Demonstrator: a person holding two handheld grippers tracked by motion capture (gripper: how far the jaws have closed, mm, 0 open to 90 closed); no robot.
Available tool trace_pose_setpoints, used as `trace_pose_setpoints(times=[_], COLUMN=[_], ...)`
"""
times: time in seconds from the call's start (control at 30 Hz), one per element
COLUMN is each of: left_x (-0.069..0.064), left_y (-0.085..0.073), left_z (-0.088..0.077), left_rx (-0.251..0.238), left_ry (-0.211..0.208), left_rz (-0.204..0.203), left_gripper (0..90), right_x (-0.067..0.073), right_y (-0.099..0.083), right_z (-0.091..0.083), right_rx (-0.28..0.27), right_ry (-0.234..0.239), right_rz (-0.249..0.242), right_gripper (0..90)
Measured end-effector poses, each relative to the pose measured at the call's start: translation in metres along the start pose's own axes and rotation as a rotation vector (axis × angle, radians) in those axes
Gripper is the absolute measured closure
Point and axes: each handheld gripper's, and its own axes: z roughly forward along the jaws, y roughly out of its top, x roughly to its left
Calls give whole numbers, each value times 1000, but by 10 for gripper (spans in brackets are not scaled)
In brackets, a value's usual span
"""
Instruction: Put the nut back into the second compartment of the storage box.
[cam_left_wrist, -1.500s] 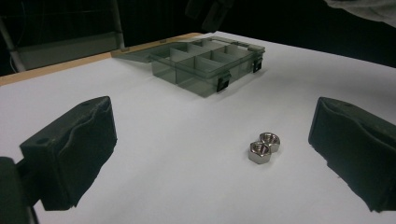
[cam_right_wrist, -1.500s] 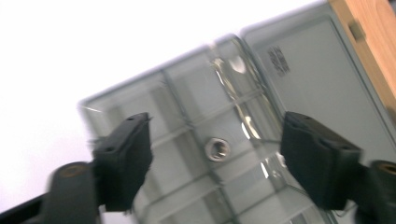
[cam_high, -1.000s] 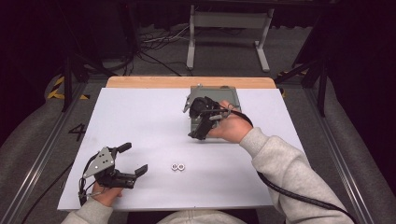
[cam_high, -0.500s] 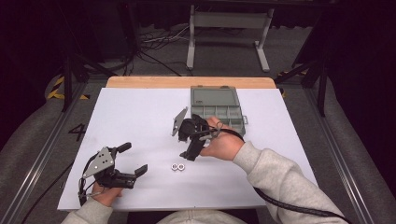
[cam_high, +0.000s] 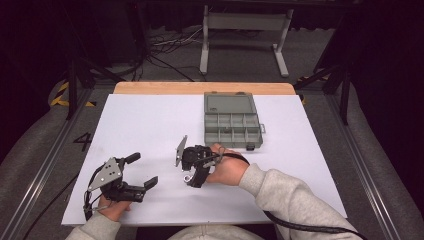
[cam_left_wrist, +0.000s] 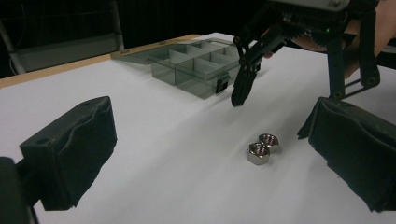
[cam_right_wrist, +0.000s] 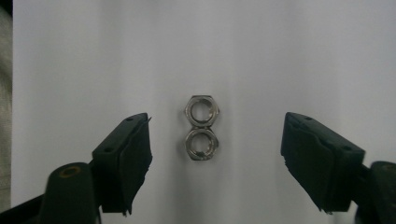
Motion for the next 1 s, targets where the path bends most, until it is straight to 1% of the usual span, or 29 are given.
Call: trace_pose_setpoints(times=[0.1,0.13,0.17,0.2,0.23,0.27,0.3,0.33,0.37,0.4,0.43,0.57,0.6,0.67,0.73,0.8,0.9,0.97,1.0], left_x=[0,0,0,0,0,0,0,0,0,0,0,0,0,0,0,0,0,0,0], left_y=[0,0,0,0,0,0,0,0,0,0,0,0,0,0,0,0,0,0,0], left_z=[0,0,0,0,0,0,0,0,0,0,0,0,0,0,0,0,0,0,0], left_rx=[-2,-2,-1,-1,-1,3,3,3,1,2,6,6,5,5,1,0,-1,0,0], left_ry=[3,3,3,3,2,-1,-1,-1,1,1,-2,-2,1,0,1,1,3,2,1], left_rz=[0,0,1,1,2,5,5,5,4,4,5,5,4,4,3,0,0,-1,0], left_gripper=[18,18,18,18,18,18,18,18,18,18,18,18,18,18,18,18,18,18,18], right_x=[1,1,3,3,3,3,3,3,3,2,2,0,-1,-1,-2,-3,-2,-1,-2], right_y=[0,0,-1,-1,-1,-2,-2,-2,-2,-3,-4,-4,-4,-4,-5,-5,-5,-5,-4], right_z=[9,9,14,14,15,17,18,18,18,19,19,23,23,24,24,23,22,21,18], right_rx=[17,17,39,39,42,42,51,51,51,39,45,47,61,62,61,68,75,70,73], right_ry=[13,13,26,26,28,32,41,41,42,42,44,56,62,65,67,72,65,63,60], right_rz=[-11,-11,-5,-5,-3,3,-3,-3,0,7,8,18,10,24,24,25,28,24,25], right_gripper=[329,329,389,389,409,440,473,473,498,536,554,600,609,623,670,671,673,673,673])
